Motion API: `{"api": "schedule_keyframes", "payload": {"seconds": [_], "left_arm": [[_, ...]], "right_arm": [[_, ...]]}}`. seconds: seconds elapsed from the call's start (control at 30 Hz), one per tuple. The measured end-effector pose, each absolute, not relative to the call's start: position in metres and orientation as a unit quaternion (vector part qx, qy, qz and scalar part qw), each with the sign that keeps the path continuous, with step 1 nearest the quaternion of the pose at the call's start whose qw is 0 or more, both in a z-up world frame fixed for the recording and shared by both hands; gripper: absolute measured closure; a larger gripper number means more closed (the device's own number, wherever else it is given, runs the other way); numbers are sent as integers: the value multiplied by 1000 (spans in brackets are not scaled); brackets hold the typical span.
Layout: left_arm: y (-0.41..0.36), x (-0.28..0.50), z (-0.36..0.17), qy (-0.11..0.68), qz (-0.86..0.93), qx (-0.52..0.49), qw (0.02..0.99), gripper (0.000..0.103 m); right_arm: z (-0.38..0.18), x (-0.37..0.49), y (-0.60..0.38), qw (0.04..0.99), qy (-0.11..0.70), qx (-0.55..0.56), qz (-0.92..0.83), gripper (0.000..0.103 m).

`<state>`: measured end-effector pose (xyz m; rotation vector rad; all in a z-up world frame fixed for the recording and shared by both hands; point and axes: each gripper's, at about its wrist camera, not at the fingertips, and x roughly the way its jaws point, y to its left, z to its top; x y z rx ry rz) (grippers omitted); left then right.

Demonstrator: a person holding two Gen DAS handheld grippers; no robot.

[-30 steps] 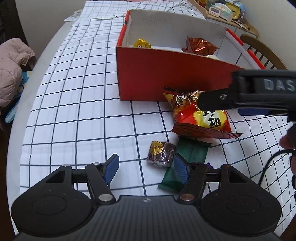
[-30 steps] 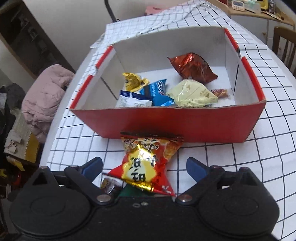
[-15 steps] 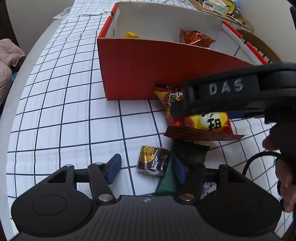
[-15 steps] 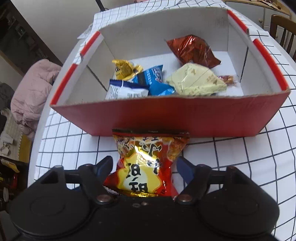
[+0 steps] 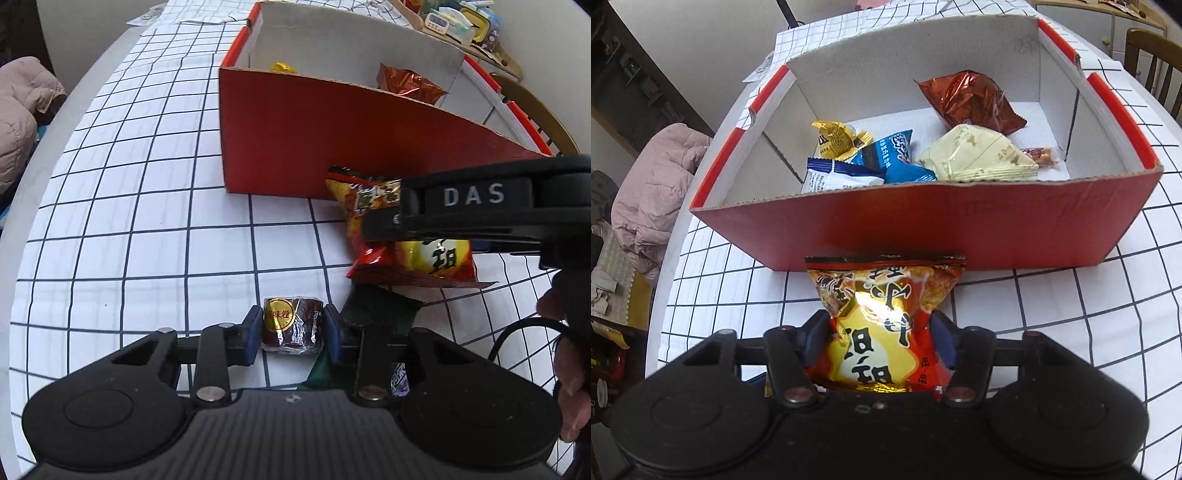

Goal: Organize snacks
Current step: 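Grasp the red-yellow chip bag with the right tool while the left tool grasps the brown chocolate, then lift both held snacks and carry them over the red box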

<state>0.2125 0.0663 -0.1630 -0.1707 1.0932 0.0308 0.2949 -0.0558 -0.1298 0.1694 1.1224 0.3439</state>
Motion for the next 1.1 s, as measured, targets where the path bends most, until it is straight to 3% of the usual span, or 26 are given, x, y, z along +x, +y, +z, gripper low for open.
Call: {"api": "schedule_keyframes", "payload": {"seconds": [0.43, 1.1], "left_arm": [[85, 188, -135, 504, 32, -127, 854, 70], [77, 177, -36, 435, 43, -116, 892, 69]], "right_arm": [[-97, 269, -68, 835, 510, 80, 189, 47], [-6, 244, -96, 858, 451, 73, 234, 47]]}}
